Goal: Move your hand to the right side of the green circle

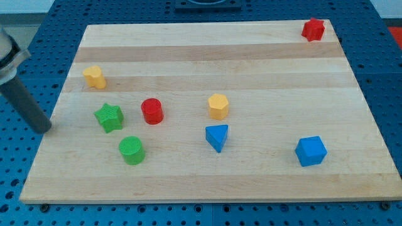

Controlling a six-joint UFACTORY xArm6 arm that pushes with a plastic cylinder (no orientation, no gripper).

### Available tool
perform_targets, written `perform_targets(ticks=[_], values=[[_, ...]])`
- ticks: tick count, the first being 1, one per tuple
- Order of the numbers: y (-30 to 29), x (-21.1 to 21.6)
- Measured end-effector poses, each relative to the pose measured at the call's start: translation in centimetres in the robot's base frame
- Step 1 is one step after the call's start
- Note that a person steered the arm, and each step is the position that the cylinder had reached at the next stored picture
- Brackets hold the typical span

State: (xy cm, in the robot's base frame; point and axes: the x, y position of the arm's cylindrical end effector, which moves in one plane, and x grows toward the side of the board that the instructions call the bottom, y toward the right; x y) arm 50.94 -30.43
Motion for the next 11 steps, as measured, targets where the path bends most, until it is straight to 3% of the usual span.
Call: perform_targets(ticks=[1,2,3,6,11], values=[[1.1,6.7],[4.1,10.8],[5.3,10.8],[19.2,10.9],[22.4,5.7]])
